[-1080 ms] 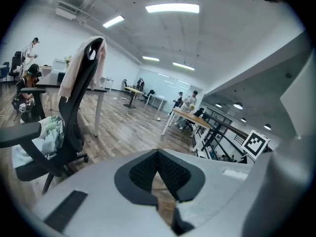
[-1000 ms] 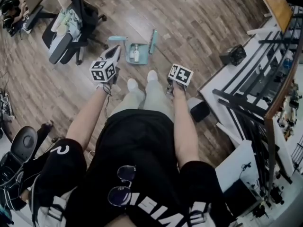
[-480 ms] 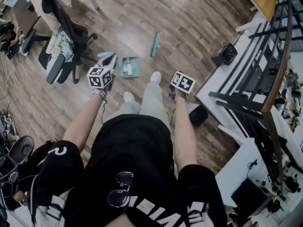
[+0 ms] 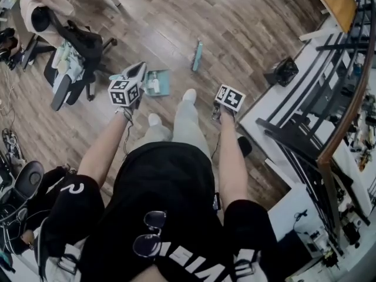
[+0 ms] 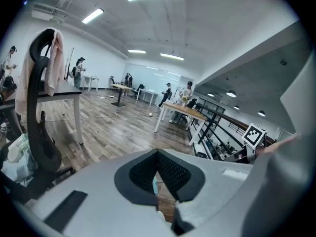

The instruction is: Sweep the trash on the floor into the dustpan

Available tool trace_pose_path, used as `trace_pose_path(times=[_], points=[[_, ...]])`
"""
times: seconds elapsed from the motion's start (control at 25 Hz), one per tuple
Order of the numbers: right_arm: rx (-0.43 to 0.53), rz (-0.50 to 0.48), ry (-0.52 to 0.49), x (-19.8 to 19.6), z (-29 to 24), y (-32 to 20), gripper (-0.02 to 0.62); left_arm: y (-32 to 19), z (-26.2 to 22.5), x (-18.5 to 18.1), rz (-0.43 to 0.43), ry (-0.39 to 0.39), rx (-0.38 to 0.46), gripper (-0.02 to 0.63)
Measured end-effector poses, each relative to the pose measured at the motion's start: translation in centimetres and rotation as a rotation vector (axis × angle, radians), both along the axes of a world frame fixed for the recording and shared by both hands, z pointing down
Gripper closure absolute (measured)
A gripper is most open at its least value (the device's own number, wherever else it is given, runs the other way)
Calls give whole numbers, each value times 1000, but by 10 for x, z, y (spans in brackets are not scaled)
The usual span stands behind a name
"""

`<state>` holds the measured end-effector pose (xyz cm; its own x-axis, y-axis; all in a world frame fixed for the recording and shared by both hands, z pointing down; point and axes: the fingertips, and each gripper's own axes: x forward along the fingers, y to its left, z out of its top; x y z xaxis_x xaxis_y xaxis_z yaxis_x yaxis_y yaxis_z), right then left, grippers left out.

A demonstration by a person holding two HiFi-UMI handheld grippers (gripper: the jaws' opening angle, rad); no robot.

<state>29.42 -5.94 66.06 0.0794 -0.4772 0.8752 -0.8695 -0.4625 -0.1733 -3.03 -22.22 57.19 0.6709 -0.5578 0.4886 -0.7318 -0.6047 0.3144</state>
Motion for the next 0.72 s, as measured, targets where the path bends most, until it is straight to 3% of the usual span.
trace_pose_path(times=[0.2, 0.52, 0.72], points=[[-7, -27, -21, 45, 22, -58, 511, -46, 14, 44, -9, -12, -15, 607], [-82, -55, 30, 111, 52, -121, 511, -93, 42, 93, -27, -30, -55, 607], [-78, -109, 19, 119, 80, -163, 511, -112, 49, 110, -55, -28, -83, 607]])
